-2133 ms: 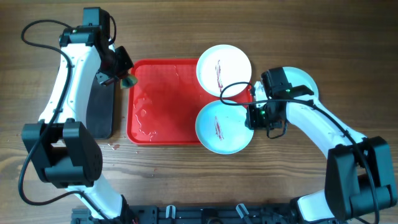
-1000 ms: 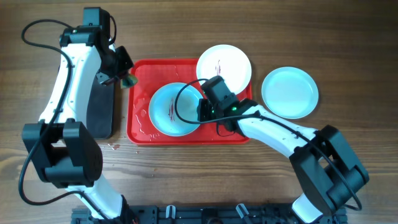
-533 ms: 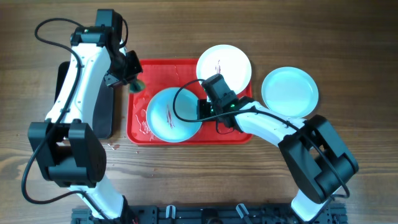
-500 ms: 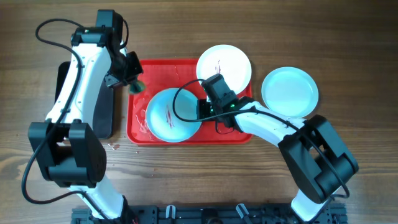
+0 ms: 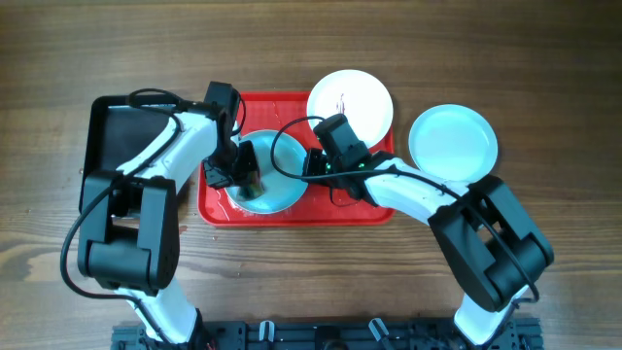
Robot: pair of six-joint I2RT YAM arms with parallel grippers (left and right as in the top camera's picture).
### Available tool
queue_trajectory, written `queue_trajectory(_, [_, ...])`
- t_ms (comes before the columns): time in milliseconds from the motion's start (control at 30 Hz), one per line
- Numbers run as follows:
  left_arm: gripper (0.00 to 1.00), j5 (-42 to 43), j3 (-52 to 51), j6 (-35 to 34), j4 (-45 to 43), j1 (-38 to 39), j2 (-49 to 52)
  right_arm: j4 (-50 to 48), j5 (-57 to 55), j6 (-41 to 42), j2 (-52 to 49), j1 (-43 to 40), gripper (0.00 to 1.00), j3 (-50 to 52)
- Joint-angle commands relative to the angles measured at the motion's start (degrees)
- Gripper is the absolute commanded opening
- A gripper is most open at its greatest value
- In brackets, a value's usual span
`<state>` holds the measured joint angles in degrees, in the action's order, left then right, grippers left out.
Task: Clean dirty plates on tray and stack at the side
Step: 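Scrub the second light-blue plate with the sponge in the left gripper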
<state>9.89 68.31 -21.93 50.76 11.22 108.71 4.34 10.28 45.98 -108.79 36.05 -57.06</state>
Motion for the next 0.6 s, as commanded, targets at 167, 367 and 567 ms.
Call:
queue_trajectory(167, [0.04,4.5,-5.6,3.8,-16.4,2.3,0.4,-1.4,1.8,1.3,-3.0,0.0,0.04,-0.9])
queue_trajectory(367, [0.04,10.5,-5.6,8.2,-23.2,7.6,0.4,-1.2,1.8,0.7,-3.0,0.0,0.04,-0.9])
queue_trajectory(567, [0.04,-1.9,-5.6,1.1,-28.6,6.9,0.4,-0.7,1.8,0.6,-3.0,0.0,0.04,-0.9])
